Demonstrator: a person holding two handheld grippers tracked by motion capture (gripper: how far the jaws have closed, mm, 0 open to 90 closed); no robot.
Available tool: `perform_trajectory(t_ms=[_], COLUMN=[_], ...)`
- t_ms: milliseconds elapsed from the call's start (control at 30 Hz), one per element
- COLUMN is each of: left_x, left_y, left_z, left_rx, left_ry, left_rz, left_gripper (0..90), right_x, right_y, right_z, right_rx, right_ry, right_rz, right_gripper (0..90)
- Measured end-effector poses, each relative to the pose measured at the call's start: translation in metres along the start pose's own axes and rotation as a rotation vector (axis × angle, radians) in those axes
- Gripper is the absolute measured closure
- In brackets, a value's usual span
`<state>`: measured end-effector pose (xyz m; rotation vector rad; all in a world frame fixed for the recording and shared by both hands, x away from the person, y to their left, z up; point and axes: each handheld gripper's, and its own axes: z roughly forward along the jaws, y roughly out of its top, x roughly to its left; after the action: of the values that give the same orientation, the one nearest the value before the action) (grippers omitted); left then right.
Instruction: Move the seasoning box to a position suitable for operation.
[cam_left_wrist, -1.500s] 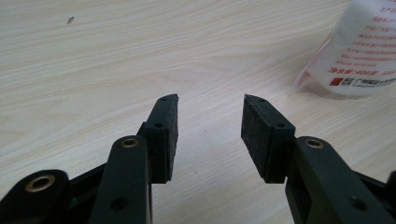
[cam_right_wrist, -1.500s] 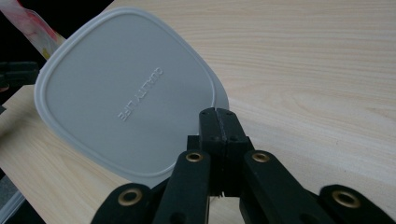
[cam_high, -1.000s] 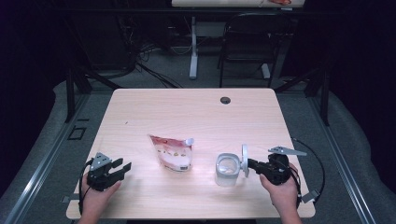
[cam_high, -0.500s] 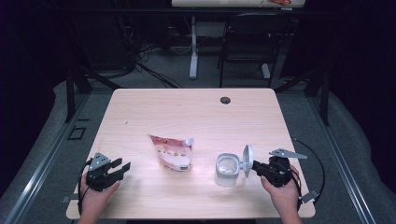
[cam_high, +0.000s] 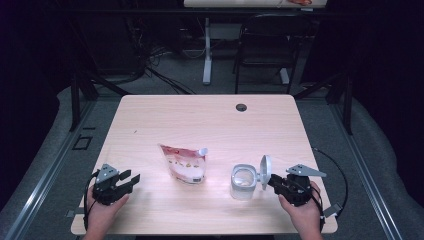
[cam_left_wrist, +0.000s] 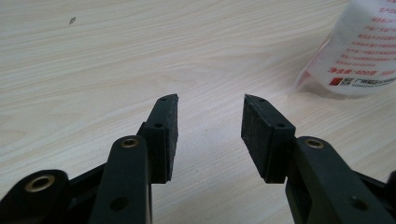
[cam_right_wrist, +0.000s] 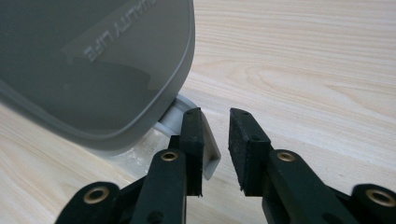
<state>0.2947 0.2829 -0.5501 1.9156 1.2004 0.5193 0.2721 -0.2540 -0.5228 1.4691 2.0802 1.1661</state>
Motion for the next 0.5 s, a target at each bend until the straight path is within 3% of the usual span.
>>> perform_trajectory(t_ms=[233,500], left_x=[0.000,-0.002], left_y=[0.001,0.003], left_z=[0.002,0.004], left_rx=[0.000,0.004], left_ry=[-0.007,-0.013], left_rz=[0.005,0.011], left_gripper=[56.3,56.3], right_x=[0.003,0.008], right_y=[-0.009,-0.015], right_z=[-0.002,-0.008], right_rx=[-0.001,0.022], right_ry=[-0.041,-0.016], right_rz=[-0.045,-0.061], right_gripper=[67.9,72.2])
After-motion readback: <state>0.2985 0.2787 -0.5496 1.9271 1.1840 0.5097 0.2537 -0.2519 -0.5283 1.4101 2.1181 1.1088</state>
